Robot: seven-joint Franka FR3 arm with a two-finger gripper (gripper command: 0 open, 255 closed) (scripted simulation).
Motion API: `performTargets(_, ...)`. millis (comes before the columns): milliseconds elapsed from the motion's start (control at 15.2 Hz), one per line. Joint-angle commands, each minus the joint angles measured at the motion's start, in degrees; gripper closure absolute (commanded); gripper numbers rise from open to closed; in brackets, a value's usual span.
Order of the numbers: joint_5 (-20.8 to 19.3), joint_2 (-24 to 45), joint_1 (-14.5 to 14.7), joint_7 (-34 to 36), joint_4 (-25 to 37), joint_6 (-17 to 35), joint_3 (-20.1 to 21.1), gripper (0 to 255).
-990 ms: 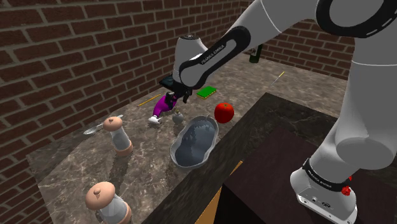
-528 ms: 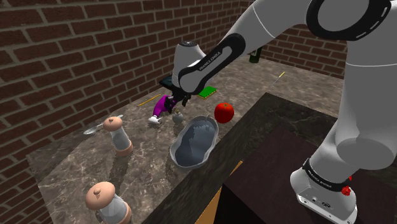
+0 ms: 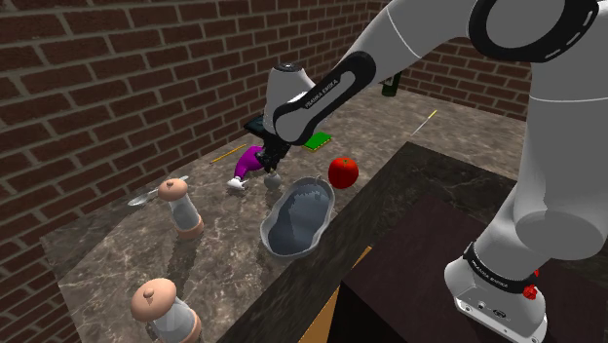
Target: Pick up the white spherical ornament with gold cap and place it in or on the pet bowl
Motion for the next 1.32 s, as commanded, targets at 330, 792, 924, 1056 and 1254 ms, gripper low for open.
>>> performTargets(330, 0.0, 0.0, 0.0, 0.01, -0.01, -0.01, 0.0, 255)
performTargets(792, 0.93, -3.03, -0.43, -0.55, 0.77, -3.78, 0.54, 255)
performTargets(924, 1.23, -3.97, -0.55, -0.72, 1.13, -5.07, 0.69, 255)
performTargets(1056, 1.51, -4.89, -0.65, -0.89, 1.55, -6.38, 0.82, 255)
performTargets(1254, 1.92, -6.18, -0.79, -1.11, 2.26, -8.36, 1.0, 255)
